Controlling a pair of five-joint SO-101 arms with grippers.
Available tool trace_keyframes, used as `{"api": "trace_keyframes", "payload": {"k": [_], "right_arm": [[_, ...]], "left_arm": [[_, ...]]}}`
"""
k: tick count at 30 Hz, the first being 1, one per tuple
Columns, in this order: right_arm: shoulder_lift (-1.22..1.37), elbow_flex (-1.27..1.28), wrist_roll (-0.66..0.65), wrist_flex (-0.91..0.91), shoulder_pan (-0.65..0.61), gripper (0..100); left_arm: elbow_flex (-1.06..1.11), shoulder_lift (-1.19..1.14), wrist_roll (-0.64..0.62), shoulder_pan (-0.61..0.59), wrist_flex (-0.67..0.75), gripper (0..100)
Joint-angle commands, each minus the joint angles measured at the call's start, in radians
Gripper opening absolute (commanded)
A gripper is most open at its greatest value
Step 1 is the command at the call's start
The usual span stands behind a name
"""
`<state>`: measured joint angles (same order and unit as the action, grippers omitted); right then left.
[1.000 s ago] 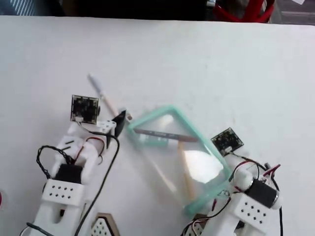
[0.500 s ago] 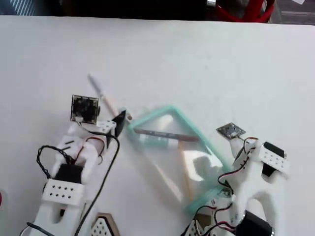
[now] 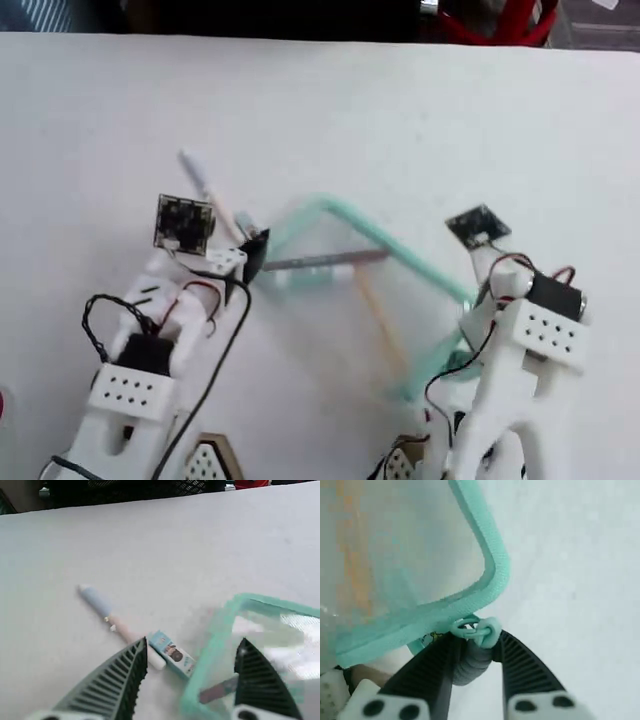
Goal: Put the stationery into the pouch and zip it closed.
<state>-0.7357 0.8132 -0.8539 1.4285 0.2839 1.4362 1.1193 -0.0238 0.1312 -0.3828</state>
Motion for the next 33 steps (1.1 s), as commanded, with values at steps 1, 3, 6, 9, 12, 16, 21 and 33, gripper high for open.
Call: {"api": "trace_keyframes", "payload": {"k": [1,3,6,9,12,16,21,33], "right_arm": [[-0.087,-0.212,0.129,0.099,-0.162,1.9],[-0.081,-0.322,0.207,0.151,-0.225,1.9],[-0.038,-0.506,0.288,0.229,-0.260,1.9],[0.031,-0.709,0.327,0.288,-0.259,1.9],[0.113,-0.884,0.387,0.292,-0.257,1.8],[0.226,-1.097,0.493,0.294,-0.268,1.8],[0.334,-1.387,0.568,0.294,-0.309,1.8],[0.479,-1.306,0.600,0.291,-0.433,1.8]], "left_arm": [[-0.029,0.002,0.012,0.064,-0.017,29],[-0.074,0.002,0.058,0.099,-0.089,29],[-0.141,0.002,0.068,0.147,-0.180,29],[-0.169,0.002,0.068,0.170,-0.198,29],[-0.176,0.002,0.068,0.170,-0.196,29],[-0.215,0.002,0.068,0.174,-0.196,29],[-0.293,0.002,0.066,0.272,-0.203,29],[-0.367,-0.004,-0.103,0.429,-0.196,29]]}}
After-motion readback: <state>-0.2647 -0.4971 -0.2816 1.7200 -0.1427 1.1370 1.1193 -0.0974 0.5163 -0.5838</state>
